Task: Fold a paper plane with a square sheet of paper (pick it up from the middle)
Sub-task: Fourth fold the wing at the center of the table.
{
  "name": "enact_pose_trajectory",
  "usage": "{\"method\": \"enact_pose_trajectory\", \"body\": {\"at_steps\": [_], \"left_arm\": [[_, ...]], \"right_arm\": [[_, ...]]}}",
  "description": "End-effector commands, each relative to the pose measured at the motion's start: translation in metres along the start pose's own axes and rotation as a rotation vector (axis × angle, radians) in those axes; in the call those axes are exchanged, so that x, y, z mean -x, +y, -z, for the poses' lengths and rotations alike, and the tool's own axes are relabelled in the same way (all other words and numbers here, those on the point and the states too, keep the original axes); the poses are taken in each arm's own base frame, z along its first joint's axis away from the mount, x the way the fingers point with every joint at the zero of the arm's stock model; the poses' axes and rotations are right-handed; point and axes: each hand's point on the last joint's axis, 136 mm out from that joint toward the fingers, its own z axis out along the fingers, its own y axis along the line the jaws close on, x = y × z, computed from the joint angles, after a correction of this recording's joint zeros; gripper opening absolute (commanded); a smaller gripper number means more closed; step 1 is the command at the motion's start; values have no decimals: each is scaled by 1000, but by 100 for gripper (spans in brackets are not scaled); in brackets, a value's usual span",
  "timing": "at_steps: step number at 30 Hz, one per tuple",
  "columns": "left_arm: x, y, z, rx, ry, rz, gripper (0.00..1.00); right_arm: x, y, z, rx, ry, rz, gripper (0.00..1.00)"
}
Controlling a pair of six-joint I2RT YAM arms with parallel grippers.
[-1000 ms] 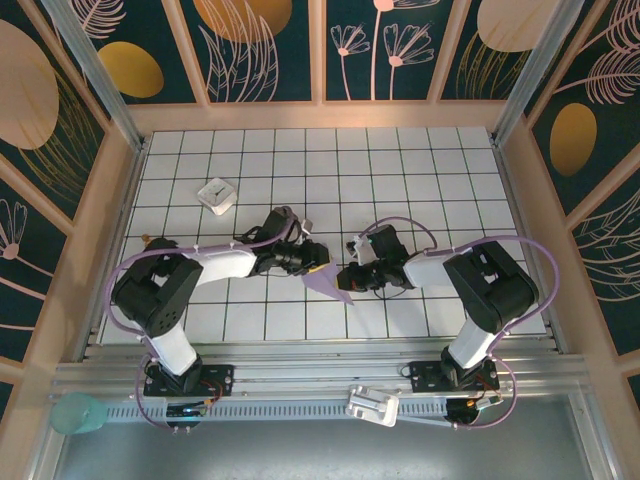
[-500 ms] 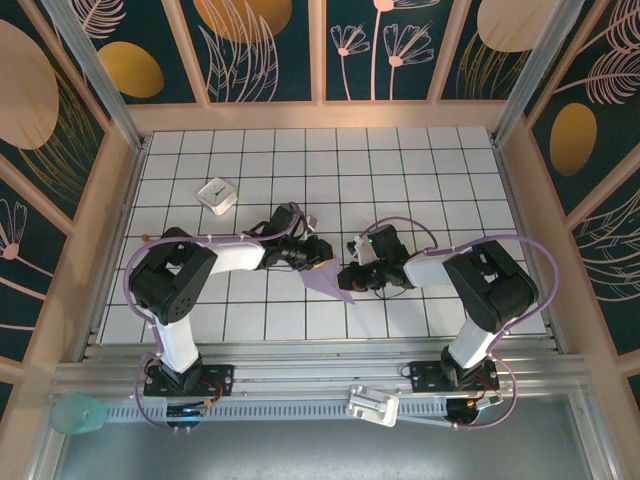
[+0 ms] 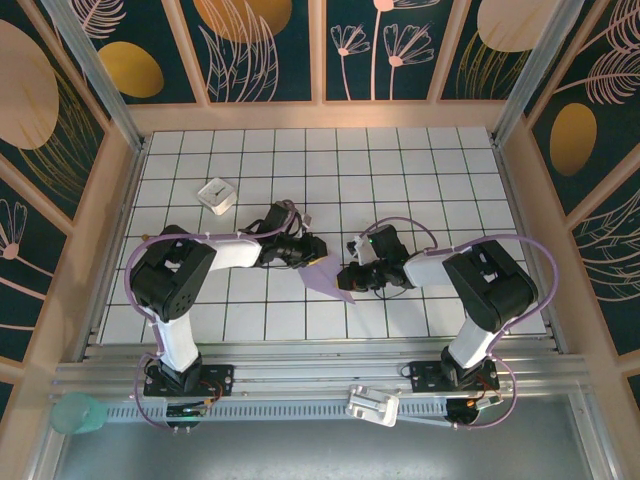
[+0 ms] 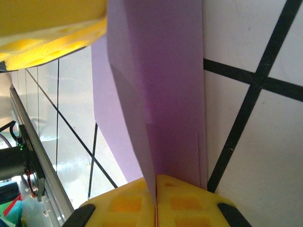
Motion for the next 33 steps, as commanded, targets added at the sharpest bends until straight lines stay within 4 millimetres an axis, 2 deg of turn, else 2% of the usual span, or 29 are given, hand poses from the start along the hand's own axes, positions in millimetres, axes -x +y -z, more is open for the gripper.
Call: {"method": "enact_pose_trajectory", "body": {"at_steps": [1, 5, 8, 14, 19, 25, 33], "left_arm": [[0, 10, 4, 28, -9, -12, 23], [0, -1, 11, -1, -22, -28, 24], [-4, -17, 15, -55, -24, -48, 25], [-22, -43, 10, -141, 12, -77, 30], [-24, -60, 8, -192, 14, -93, 33], [-16, -61, -3, -196, 17, -84, 33], [-7, -39, -13, -130, -17, -55, 32]], "right_arm": [[-4, -7, 0, -5, 6, -25, 10], [-1, -4, 1, 5, -1, -21, 10], [-1, -4, 0, 5, 0, -23, 10], [1, -2, 0, 9, 0, -19, 10], [0, -3, 0, 6, 2, -22, 10], [-1, -5, 0, 3, 5, -24, 10], [0, -5, 1, -2, 3, -24, 11]]}}
